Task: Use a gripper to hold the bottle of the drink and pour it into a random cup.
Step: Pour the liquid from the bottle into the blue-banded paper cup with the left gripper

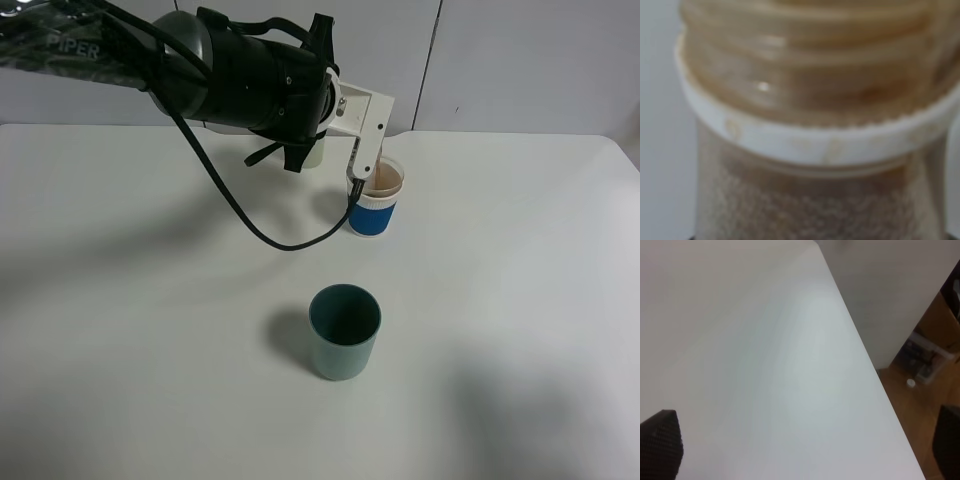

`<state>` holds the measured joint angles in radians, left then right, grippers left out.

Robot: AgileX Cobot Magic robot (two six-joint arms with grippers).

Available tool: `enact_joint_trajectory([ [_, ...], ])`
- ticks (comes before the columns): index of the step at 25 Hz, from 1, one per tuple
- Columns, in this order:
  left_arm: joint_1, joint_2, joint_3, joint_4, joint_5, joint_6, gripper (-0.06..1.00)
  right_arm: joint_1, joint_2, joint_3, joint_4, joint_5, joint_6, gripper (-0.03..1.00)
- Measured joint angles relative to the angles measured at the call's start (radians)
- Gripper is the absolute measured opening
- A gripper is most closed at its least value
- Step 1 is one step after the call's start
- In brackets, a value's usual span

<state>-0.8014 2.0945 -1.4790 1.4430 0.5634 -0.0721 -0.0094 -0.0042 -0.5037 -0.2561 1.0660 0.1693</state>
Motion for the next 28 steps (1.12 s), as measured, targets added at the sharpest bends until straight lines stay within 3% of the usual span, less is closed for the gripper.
enact_joint_trajectory([
  [28,-0.012,0.000,-0.006,0.057,0.028,0.011,0.34,0.000,0.000,0.000,0.000,0.000,0.000,1.00],
])
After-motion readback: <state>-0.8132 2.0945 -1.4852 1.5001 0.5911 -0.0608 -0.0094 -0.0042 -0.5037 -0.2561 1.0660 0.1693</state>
